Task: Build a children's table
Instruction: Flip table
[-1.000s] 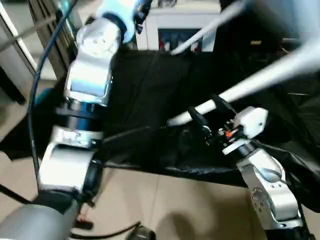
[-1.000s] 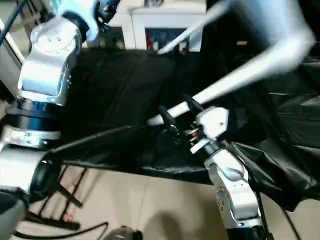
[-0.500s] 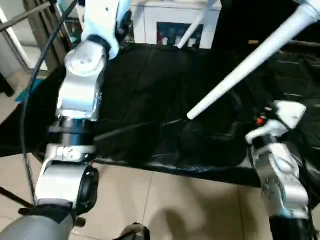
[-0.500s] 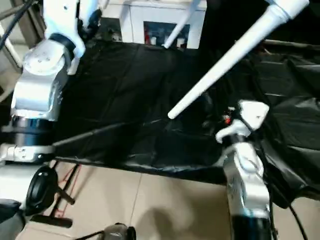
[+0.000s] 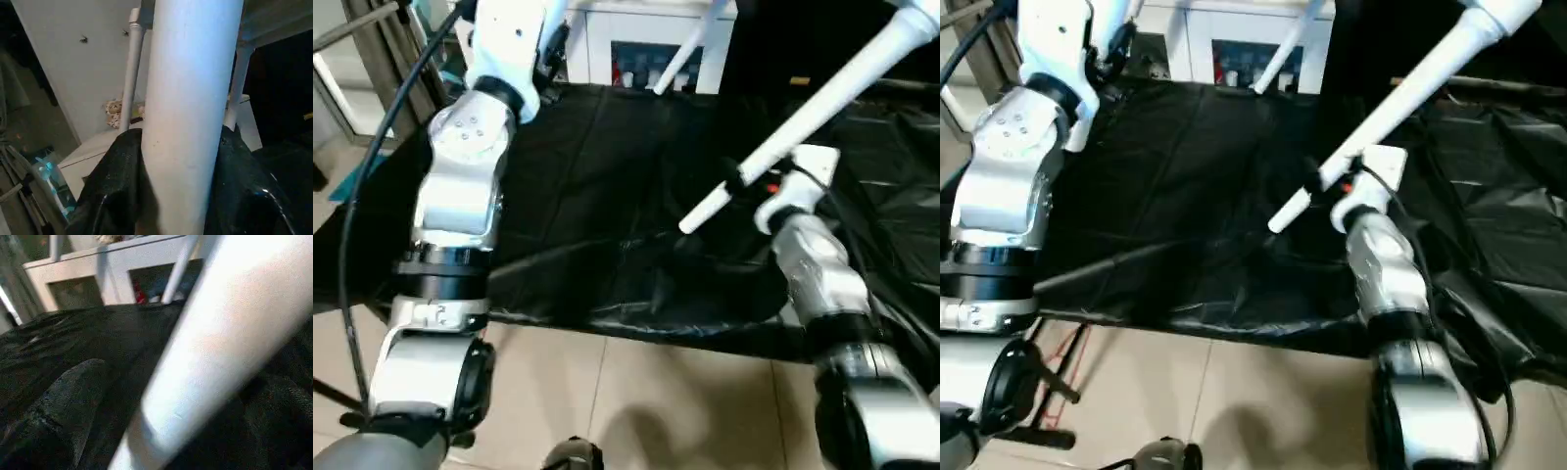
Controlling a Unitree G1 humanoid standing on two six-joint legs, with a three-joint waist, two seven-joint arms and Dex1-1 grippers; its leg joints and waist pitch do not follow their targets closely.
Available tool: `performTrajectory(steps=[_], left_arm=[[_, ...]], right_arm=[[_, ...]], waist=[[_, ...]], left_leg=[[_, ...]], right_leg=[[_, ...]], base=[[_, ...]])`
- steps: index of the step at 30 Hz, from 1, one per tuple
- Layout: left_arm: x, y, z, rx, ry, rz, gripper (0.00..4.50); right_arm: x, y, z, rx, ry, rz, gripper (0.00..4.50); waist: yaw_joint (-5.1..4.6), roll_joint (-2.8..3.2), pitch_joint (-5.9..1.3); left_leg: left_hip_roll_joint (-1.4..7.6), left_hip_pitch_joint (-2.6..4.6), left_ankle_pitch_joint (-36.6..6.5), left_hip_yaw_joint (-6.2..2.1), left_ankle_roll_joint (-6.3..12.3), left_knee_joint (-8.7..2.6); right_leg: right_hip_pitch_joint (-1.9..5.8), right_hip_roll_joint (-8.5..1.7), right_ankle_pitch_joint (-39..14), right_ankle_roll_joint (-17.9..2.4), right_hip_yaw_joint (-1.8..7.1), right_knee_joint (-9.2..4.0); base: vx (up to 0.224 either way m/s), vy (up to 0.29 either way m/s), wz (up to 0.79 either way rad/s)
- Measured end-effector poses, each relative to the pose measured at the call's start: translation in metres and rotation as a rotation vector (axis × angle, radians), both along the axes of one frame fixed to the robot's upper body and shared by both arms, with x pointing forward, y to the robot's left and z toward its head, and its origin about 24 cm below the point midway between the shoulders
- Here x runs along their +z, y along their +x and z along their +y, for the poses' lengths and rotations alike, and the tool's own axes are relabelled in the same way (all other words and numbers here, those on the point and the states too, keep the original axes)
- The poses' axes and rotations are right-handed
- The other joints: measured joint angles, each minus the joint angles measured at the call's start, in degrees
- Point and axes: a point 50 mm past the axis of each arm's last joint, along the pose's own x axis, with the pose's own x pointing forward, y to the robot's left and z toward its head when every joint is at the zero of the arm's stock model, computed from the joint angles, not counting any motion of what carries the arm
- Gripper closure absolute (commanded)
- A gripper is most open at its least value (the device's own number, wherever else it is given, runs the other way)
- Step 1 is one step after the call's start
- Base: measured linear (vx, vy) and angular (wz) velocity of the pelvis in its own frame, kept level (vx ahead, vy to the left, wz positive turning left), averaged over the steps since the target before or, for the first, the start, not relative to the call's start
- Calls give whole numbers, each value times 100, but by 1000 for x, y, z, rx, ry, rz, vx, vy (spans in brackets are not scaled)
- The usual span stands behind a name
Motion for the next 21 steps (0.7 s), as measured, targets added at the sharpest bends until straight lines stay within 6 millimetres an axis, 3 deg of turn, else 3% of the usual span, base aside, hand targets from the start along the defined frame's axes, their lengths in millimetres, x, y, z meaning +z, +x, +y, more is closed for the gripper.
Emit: performTrajectory(steps=[4,7,8,10,21], left_arm=[[-5,-2,5,11,-1,7,275],[-8,-2,9,23,-1,20,276],[-10,-3,11,28,-4,22,278],[-14,-4,14,36,-12,30,278],[-31,-7,23,59,-24,55,283]], right_arm=[[1,4,3,41,17,-9,61],[1,5,4,62,31,-16,78],[0,5,5,74,36,-22,102],[0,4,6,89,39,-36,102],[-2,2,4,135,30,-75,200]], waist=[[-1,-74,23],[-17,-95,29],[-23,-99,26],[-38,-105,28],[-32,-108,26]], left_leg=[[2,0,-1,1,-2,2],[2,0,1,1,-1,7],[2,0,1,2,-1,7],[2,1,1,2,-1,8],[3,1,1,2,-1,11]], right_leg=[[0,-1,4,-2,-1,5],[1,-1,16,-5,0,4],[1,-1,16,-6,0,4],[2,-2,18,-5,0,4],[3,-2,19,-5,-1,4]], base=[[0,0,0],[0,0,0],[0,0,0],[0,0,0],[0,0,0]])
